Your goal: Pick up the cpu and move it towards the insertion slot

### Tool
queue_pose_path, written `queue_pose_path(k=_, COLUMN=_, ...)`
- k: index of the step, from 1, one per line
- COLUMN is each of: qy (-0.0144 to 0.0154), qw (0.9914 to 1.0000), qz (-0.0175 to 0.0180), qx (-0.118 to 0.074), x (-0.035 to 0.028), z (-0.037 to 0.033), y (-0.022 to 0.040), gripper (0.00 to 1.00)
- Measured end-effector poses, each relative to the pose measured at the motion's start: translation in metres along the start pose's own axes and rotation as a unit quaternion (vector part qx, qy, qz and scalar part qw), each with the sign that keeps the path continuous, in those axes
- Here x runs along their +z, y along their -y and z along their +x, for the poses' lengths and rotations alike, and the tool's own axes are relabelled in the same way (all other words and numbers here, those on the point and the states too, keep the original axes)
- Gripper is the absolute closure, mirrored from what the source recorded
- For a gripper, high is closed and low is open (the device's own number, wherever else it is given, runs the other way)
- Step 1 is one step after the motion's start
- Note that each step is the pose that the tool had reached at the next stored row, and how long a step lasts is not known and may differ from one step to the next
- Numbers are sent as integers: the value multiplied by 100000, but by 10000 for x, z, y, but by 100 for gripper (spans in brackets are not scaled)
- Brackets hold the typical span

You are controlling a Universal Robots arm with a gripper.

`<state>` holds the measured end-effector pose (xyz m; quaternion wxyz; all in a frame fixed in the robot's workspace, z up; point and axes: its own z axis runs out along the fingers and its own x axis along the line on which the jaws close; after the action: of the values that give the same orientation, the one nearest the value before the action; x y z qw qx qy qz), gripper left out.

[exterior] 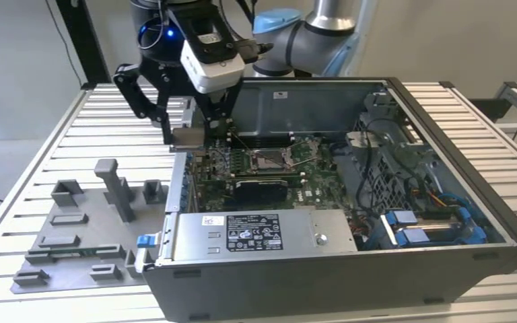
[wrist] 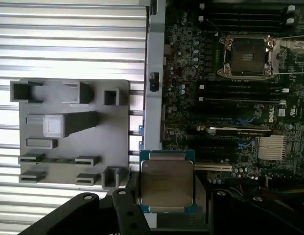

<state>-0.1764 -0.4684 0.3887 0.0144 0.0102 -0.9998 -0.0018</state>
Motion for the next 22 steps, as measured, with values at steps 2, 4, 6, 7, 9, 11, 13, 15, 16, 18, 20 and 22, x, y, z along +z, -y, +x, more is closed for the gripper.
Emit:
queue_pose_path(k=2, qy=-35, qw=100000, qz=-2, qx=-3, x=-1, z=-56, y=1, gripper=100)
queue_pose_path(k=4, qy=-71, qw=100000, qz=-3, qx=-1, x=-3, z=-110, y=2, gripper=100)
queue_pose_path(k=6, qy=-104, qw=100000, qz=-4, qx=4, x=-4, z=-164, y=3, gripper=100)
queue_pose_path(k=7, qy=-119, qw=100000, qz=-4, qx=0, x=-5, z=-192, y=4, gripper=100)
queue_pose_path(k=9, qy=-154, qw=100000, qz=-1, qx=-3, x=-7, z=-245, y=5, gripper=100)
queue_pose_path(k=11, qy=-175, qw=100000, qz=-2, qx=3, x=-8, z=-296, y=6, gripper=100)
queue_pose_path(k=13, qy=-195, qw=100000, qz=-3, qx=3, x=-10, z=-348, y=7, gripper=100)
queue_pose_path(k=15, qy=-217, qw=100000, qz=1, qx=-2, x=-12, z=-399, y=8, gripper=100)
queue_pose_path(k=16, qy=-223, qw=100000, qz=-3, qx=1, x=-12, z=-425, y=9, gripper=100)
queue_pose_path(k=18, qy=-231, qw=100000, qz=-3, qx=5, x=-14, z=-474, y=10, gripper=100)
queue_pose_path(k=20, qy=-233, qw=100000, qz=-4, qx=2, x=-15, z=-526, y=11, gripper=100)
queue_pose_path(k=22, qy=-238, qw=100000, qz=-4, qx=-2, x=-17, z=-585, y=12, gripper=100)
